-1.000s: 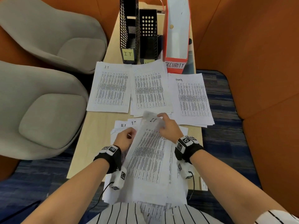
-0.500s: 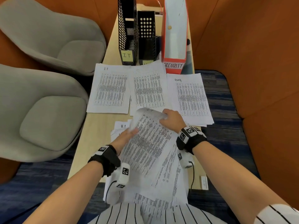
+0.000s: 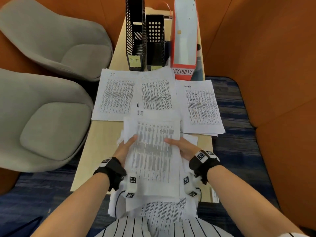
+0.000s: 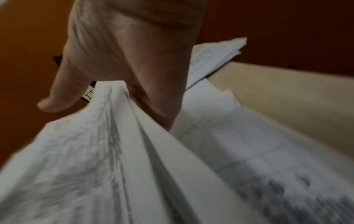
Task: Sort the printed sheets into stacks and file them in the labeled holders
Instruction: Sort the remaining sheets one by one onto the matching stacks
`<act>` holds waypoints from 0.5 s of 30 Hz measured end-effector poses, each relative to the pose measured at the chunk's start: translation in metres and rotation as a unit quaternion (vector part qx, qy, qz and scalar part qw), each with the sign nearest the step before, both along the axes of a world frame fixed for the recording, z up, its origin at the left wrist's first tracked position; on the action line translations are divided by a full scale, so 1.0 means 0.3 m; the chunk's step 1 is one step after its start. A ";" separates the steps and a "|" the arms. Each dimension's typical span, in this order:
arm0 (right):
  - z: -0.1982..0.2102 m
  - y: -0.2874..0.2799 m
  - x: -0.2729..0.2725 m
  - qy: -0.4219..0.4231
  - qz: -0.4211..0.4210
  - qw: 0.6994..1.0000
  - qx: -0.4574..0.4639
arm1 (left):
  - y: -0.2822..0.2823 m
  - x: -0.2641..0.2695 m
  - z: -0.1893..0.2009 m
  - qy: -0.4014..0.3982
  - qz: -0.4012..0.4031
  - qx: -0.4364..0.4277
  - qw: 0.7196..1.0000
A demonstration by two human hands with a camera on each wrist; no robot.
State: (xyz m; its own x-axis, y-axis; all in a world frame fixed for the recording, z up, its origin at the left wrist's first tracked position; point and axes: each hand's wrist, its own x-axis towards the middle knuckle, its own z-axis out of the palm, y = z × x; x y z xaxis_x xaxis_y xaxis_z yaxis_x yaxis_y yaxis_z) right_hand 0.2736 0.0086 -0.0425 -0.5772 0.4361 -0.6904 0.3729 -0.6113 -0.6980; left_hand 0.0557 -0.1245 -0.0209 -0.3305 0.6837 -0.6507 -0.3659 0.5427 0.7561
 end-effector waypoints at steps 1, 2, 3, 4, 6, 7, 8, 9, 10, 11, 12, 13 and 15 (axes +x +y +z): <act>-0.011 -0.014 -0.017 0.005 -0.010 1.000 -0.011 | 0.008 0.024 -0.012 0.008 0.008 0.001 1.000; -0.038 -0.016 -0.031 0.003 -0.030 1.000 -0.001 | 0.012 0.041 -0.025 0.019 0.004 0.000 1.000; -0.057 -0.011 -0.033 -0.009 -0.041 0.999 0.012 | 0.013 0.050 -0.034 0.038 -0.002 -0.012 0.999; -0.032 -0.013 -0.042 -0.032 -0.034 0.998 0.037 | 0.013 0.049 -0.041 0.055 -0.005 -0.028 0.998; 0.009 0.013 -0.040 -0.042 -0.039 0.993 0.103 | 0.022 0.029 -0.022 0.088 0.001 -0.040 0.995; 0.049 0.033 -0.040 -0.041 -0.043 0.989 0.132 | 0.036 0.016 0.003 0.109 -0.003 -0.024 0.994; 0.095 0.056 -0.043 -0.049 -0.043 0.984 0.164 | 0.052 0.011 0.055 0.138 -0.011 0.006 0.990; 0.165 0.078 -0.047 -0.042 -0.041 0.980 0.192 | 0.069 0.006 0.112 0.171 -0.021 0.040 0.984; 0.217 0.103 -0.054 -0.028 -0.045 0.974 0.219 | 0.086 0.004 0.177 0.197 -0.022 0.077 0.977; 0.296 0.117 -0.063 0.003 -0.061 0.968 0.242 | 0.102 0.002 0.244 0.219 -0.014 0.120 0.968; 0.358 0.131 -0.067 0.032 -0.079 0.961 0.262 | 0.117 -0.001 0.316 0.228 -0.007 0.169 0.959; 0.423 0.141 -0.070 0.068 -0.096 0.954 0.275 | 0.130 -0.001 0.378 0.236 -0.003 0.222 0.946; 0.537 0.142 -0.069 0.149 -0.096 0.937 0.302 | 0.138 -0.010 0.460 0.238 -0.013 0.298 0.924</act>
State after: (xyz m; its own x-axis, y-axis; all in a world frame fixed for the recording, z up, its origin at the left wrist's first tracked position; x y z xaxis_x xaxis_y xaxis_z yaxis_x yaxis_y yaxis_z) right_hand 0.2529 0.0513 0.1185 -0.5757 0.8108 -0.1054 0.0296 -0.1082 -0.9937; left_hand 0.0526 -0.0833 0.1172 -0.4609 0.8855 0.0589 0.0933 -0.0176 0.9955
